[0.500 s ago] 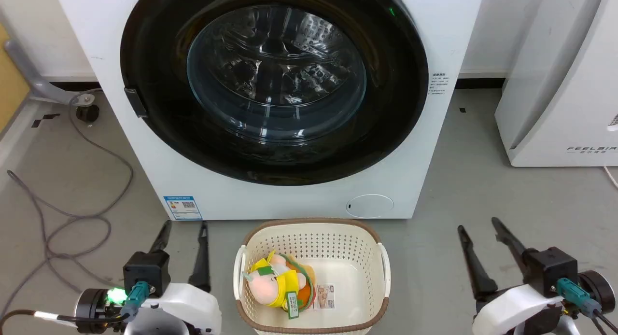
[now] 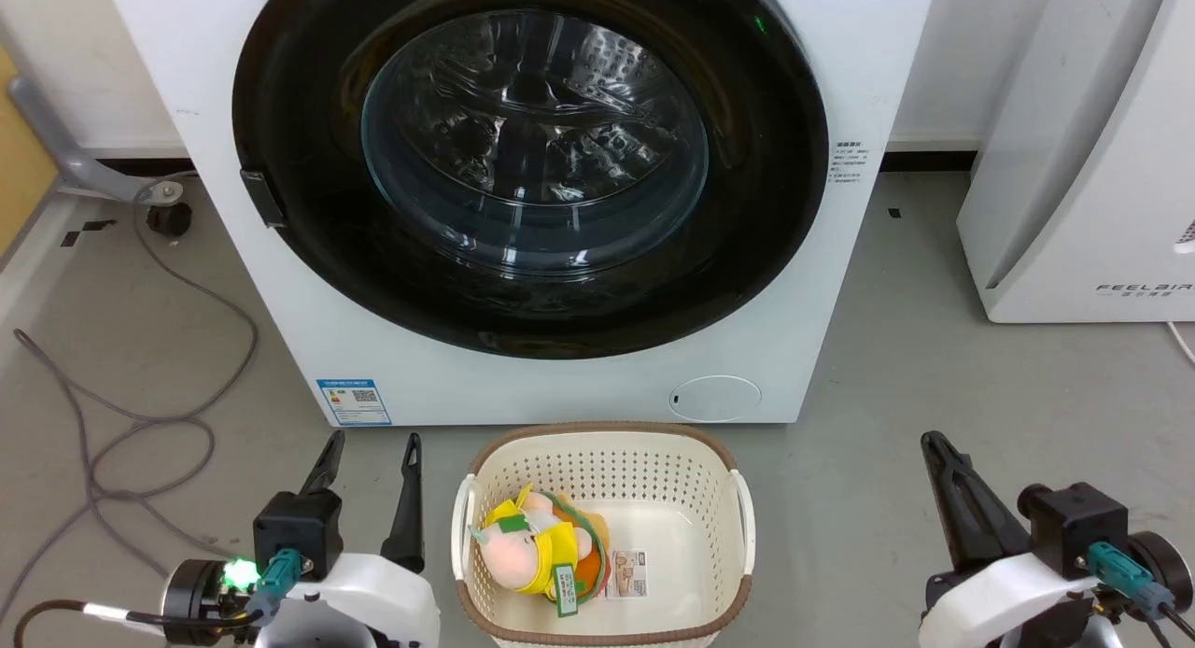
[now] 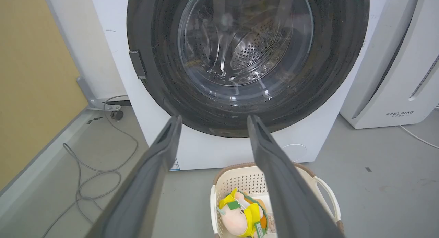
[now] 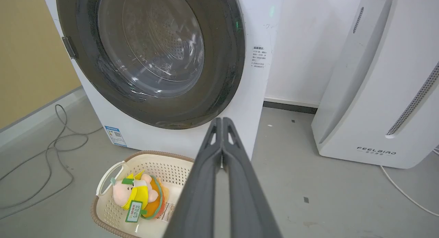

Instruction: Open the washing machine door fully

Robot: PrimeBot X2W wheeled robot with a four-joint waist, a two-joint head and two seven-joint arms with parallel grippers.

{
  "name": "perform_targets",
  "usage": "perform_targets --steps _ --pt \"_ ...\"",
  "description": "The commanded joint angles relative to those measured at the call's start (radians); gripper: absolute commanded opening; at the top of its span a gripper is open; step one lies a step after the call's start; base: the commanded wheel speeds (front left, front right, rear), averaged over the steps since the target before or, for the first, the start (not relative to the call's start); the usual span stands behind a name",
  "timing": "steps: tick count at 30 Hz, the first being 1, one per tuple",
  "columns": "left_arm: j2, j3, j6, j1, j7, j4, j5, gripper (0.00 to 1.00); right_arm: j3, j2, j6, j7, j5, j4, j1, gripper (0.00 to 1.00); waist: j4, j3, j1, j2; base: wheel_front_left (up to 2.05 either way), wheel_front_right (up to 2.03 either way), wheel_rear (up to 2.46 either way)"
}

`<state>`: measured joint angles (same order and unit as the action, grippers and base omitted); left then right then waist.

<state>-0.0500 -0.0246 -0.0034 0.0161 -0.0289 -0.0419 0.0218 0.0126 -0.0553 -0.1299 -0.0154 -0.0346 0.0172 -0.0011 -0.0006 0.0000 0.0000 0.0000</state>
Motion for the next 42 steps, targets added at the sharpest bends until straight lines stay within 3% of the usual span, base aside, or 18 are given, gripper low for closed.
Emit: perform_targets --steps 1,7,24,34,42 --pt "0.0 -0.006 -0.005 0.012 -0.012 -0.007 0.007 1.0 0.003 0.001 0.0 -0.01 -0.01 0.004 0.009 0.0 0.0 0.0 0.0 0.0 0.0 0.0 0.0" --pt "0.0 -0.015 -0.009 0.017 -0.024 -0.019 0.013 1.0 0.006 0.001 0.0 -0.024 -0.074 0.017 0.008 0.0 0.0 0.0 0.0 0.0 0.0 0.0 0.0" --pt "0.0 -0.031 -0.018 0.039 -0.058 -0.042 0.036 1.0 0.034 0.002 0.0 -0.07 -0.623 0.049 -0.052 0.0 -0.001 0.017 0.0 0.0 0.0 0.0 0.0" --pt "-0.001 -0.039 -0.03 0.066 -0.079 -0.044 0.041 1.0 0.08 -0.031 0.0 -0.066 -0.874 0.141 -0.202 0.0 -0.006 0.057 0.0 0.0 0.0 0.0 0.0" --pt "-0.003 -0.047 -0.042 0.102 -0.095 -0.033 0.046 1.0 0.049 -0.098 0.0 -0.072 -1.014 0.246 -0.375 0.0 -0.002 0.107 0.0 0.0 0.0 0.0 0.0"
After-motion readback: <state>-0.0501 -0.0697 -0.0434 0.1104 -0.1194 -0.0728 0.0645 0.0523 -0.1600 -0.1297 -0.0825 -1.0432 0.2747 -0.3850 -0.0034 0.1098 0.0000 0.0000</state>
